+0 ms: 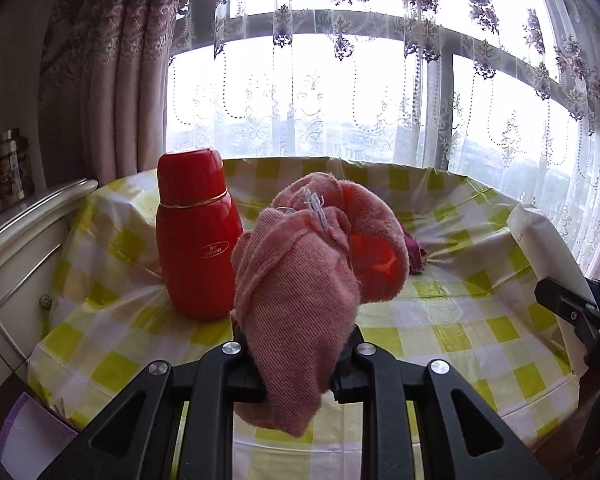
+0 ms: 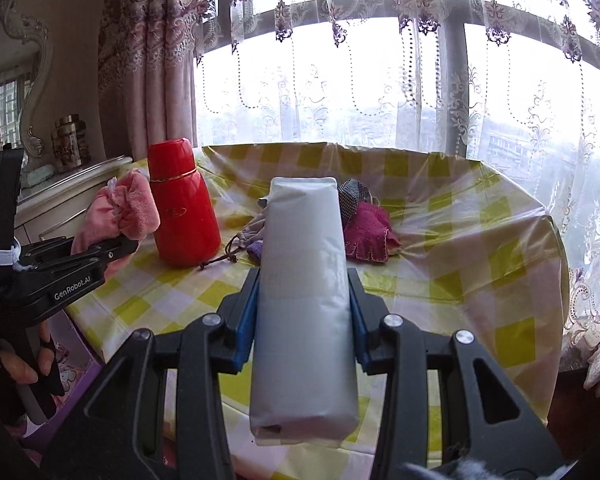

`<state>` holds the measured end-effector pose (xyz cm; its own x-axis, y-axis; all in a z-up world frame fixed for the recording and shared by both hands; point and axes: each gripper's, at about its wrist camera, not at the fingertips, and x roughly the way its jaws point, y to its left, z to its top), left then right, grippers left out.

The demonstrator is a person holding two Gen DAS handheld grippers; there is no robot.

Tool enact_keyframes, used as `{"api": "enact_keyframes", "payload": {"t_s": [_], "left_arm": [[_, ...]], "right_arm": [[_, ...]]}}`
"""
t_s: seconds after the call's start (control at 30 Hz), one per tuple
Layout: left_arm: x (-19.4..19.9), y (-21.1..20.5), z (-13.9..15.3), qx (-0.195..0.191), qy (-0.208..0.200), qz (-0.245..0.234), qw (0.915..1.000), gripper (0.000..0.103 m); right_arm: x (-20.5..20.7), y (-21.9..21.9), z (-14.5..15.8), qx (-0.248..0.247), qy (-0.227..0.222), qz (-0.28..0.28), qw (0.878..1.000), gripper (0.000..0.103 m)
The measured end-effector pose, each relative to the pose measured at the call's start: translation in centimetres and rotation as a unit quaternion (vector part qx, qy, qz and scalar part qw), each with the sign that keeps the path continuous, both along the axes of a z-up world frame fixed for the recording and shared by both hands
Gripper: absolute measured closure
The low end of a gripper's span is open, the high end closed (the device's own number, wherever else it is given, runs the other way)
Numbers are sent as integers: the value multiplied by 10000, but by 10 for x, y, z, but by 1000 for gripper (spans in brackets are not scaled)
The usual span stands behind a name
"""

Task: Organize soft objects
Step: 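Carry the pink knit cloth with the left gripper while the right carries the white roll into the box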

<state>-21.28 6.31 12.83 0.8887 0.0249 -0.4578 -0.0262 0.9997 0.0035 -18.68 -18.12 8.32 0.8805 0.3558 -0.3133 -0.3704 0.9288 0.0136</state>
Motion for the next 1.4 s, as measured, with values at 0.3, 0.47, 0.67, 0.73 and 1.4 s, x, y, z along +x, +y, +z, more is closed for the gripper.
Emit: {"api": "enact_keyframes", "payload": {"t_s": [0.3, 0.47, 0.67, 0.73, 1.4], "left_arm": [[-16, 1, 11, 139, -22, -56, 9999, 78], [-28, 18, -3, 187, 255, 104, 9994, 78], [-38, 45, -8, 111, 386, 373, 9985, 78], [-44, 53, -12, 105, 439, 439, 9980, 78], [-93, 136, -49, -438, 890, 1398, 9852, 78]], "right_arm": [[-17, 18, 11, -119, -95, 305, 9994, 59], [-23, 40, 11, -227, -56, 650, 9976, 59], [-27, 69, 8, -391, 15, 1064, 9936, 59], [-28, 79, 8, -431, 35, 1197, 9919, 59], [-58, 188, -4, -1275, 115, 2551, 9584, 59]]}}
